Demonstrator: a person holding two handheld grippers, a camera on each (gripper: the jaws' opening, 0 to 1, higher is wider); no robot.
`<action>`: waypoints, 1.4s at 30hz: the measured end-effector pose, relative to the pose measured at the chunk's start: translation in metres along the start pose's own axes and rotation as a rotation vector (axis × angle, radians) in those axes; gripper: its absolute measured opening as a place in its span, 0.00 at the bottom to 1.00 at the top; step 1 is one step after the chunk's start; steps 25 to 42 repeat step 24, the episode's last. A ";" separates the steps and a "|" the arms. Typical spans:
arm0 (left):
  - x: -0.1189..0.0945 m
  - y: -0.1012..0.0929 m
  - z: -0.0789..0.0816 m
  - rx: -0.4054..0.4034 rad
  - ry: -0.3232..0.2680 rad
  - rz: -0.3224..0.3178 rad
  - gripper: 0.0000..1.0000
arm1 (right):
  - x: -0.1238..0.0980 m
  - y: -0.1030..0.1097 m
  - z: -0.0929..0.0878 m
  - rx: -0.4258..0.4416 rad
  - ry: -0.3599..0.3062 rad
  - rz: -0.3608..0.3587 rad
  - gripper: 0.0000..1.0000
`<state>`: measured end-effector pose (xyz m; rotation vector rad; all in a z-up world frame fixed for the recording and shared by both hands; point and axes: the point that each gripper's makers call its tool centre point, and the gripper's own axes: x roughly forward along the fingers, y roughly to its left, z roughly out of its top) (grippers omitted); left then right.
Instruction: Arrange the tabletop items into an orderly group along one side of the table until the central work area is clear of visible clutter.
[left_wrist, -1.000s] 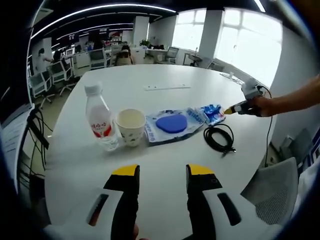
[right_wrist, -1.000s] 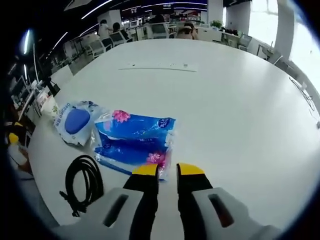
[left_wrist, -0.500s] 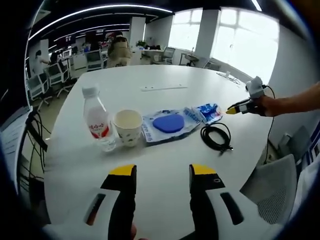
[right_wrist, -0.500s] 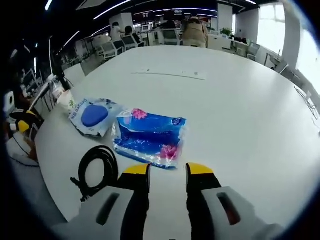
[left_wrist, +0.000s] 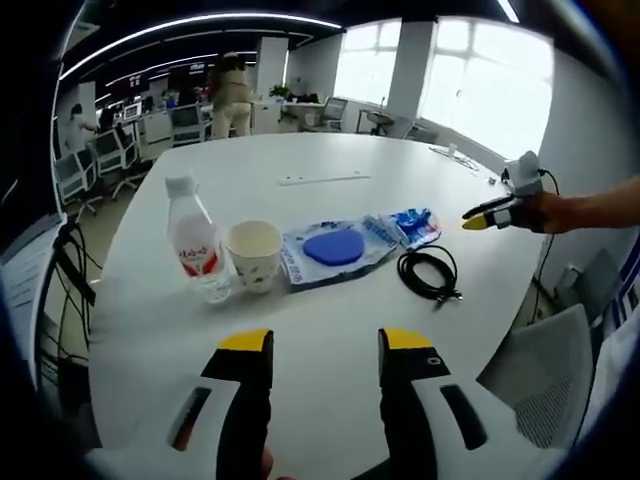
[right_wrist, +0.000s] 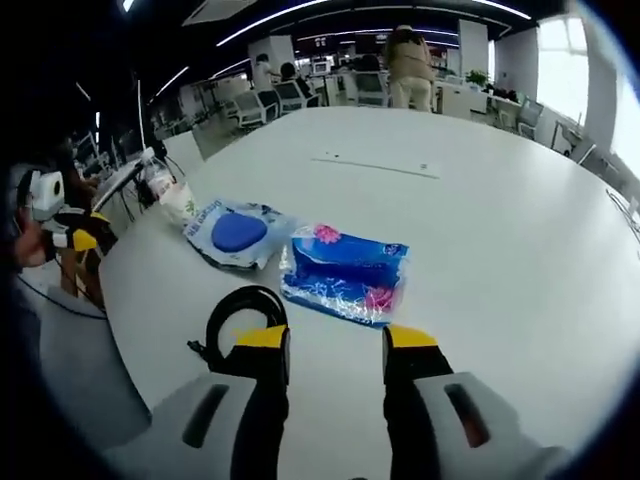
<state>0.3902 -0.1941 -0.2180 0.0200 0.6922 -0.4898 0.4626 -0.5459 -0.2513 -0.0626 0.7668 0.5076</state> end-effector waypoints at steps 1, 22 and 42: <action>0.000 0.000 0.000 0.004 0.000 -0.002 0.41 | -0.003 0.004 0.001 -0.010 -0.007 0.011 0.37; -0.006 -0.006 -0.009 0.023 0.008 -0.025 0.43 | -0.033 0.056 -0.016 -0.215 0.020 0.159 0.53; -0.007 -0.006 -0.010 0.021 0.010 -0.027 0.43 | -0.034 0.059 -0.019 -0.218 0.020 0.165 0.53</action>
